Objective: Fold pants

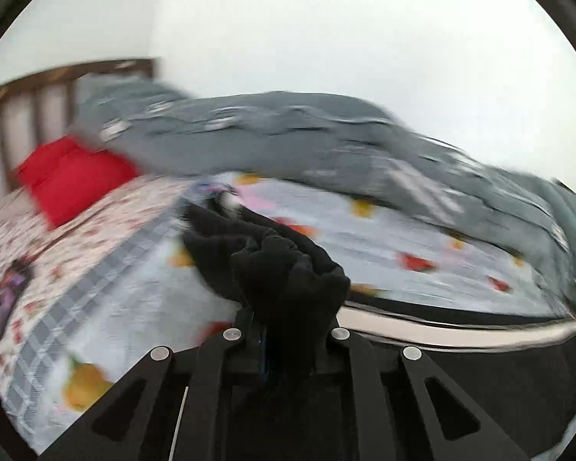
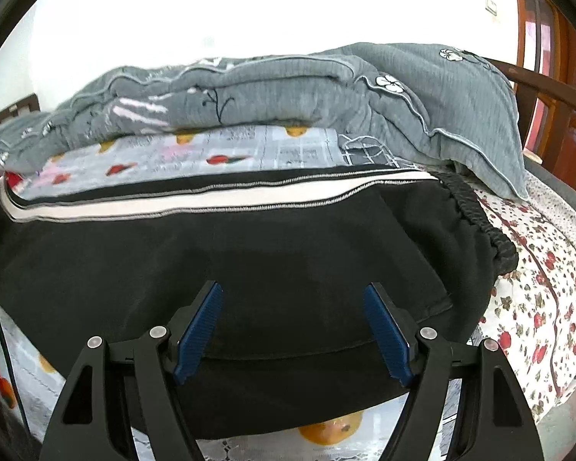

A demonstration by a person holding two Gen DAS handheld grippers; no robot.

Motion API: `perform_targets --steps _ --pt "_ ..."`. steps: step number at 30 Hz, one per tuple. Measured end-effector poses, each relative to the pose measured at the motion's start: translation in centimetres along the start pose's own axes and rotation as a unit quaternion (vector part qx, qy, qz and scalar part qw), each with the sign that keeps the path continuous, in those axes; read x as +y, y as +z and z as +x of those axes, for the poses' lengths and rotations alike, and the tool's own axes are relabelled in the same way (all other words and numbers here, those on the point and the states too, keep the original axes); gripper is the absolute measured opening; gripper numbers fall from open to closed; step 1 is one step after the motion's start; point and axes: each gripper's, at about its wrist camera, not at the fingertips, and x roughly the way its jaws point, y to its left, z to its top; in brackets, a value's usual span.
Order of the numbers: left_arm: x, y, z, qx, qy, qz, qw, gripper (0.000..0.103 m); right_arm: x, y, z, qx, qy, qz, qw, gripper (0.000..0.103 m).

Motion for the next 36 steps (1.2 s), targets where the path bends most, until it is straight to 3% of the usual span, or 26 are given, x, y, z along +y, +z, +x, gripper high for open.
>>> perform_targets --steps 3,7,11,14,17,19,22,23,24,27,29,32,36 --pt "-6.5 -0.8 0.2 0.017 -0.046 0.030 0.9983 0.013 -0.6 0.3 -0.7 -0.008 0.004 0.005 1.000 0.076" --pt "-14.7 -4.7 0.1 0.043 -0.101 0.084 0.9904 0.013 -1.5 0.1 -1.6 -0.015 -0.010 0.004 1.000 0.076" --pt "-21.3 -10.8 0.4 0.111 -0.172 0.123 0.9709 0.013 -2.9 -0.7 -2.4 -0.019 -0.013 0.017 1.000 0.076" --pt "-23.9 -14.9 0.1 0.140 -0.181 0.150 0.9619 0.013 -3.6 -1.2 -2.1 -0.008 -0.010 0.026 1.000 0.076" --pt "-24.5 -16.6 -1.1 0.108 -0.151 0.192 0.9636 0.013 -3.3 -1.4 -1.7 -0.001 -0.005 0.028 1.000 0.076" --pt "-23.7 -16.4 -1.8 0.117 -0.175 0.194 0.9583 0.017 -2.8 -1.3 -1.6 0.001 0.004 0.029 1.000 0.076" --pt "-20.6 -14.4 -3.0 0.132 -0.234 0.150 0.9515 0.051 -1.3 -0.7 -1.3 0.001 0.033 0.032 0.999 0.076" --pt "-19.0 -13.9 -3.8 0.119 -0.239 0.143 0.9532 0.070 -0.5 -0.3 -1.3 0.000 0.047 0.031 0.998 0.076" --pt "-17.9 -13.4 -4.5 0.097 -0.231 0.143 0.9575 0.078 0.2 0.0 -1.3 -0.001 0.057 0.029 0.998 0.076" --pt "-13.8 -12.7 -5.7 0.053 -0.174 0.153 0.9713 0.078 2.7 1.0 -1.1 -0.001 0.097 0.021 0.995 0.076" --pt "-10.2 -12.5 -5.4 0.058 -0.119 0.147 0.9802 0.078 4.9 1.7 -0.6 0.006 0.133 0.019 0.991 0.076" --pt "-5.7 -12.5 -4.8 0.082 -0.098 0.120 0.9845 0.078 7.8 2.2 0.7 0.028 0.187 0.030 0.982 0.076" --pt "-0.9 -13.8 -5.2 0.099 -0.091 0.107 0.9852 0.078 11.3 1.9 3.7 0.076 0.215 0.055 0.972 0.076"
